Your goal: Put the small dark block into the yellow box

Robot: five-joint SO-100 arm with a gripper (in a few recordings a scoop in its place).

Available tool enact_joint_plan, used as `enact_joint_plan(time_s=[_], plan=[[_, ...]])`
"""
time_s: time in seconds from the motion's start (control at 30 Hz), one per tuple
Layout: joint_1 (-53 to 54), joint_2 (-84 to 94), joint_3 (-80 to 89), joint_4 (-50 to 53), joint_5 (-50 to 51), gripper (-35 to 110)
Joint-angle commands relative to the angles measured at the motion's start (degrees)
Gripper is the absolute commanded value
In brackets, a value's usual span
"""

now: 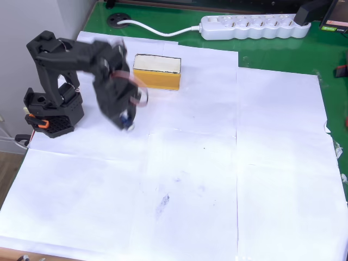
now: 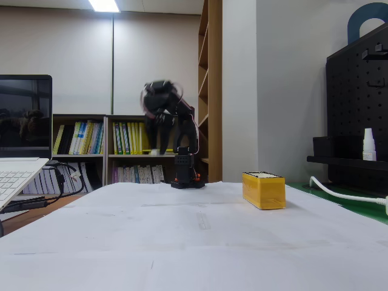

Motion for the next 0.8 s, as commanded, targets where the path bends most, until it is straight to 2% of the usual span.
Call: enact_joint_plan(time_s=[0.0,0.2,0.4,0.6,0.77], plan=[[-7.3,-6.4,6.8,6.4,3.2,0],[-26.2,-9.1,6.2,3.6,10.9,0],[-41.7,-9.6,0.6,-5.6,15.5,0],[-49.3,-7.5,-10.5,-22.1,14.9,0],[-51.5,-1.2,-12.0,-28.1,14.9,0]])
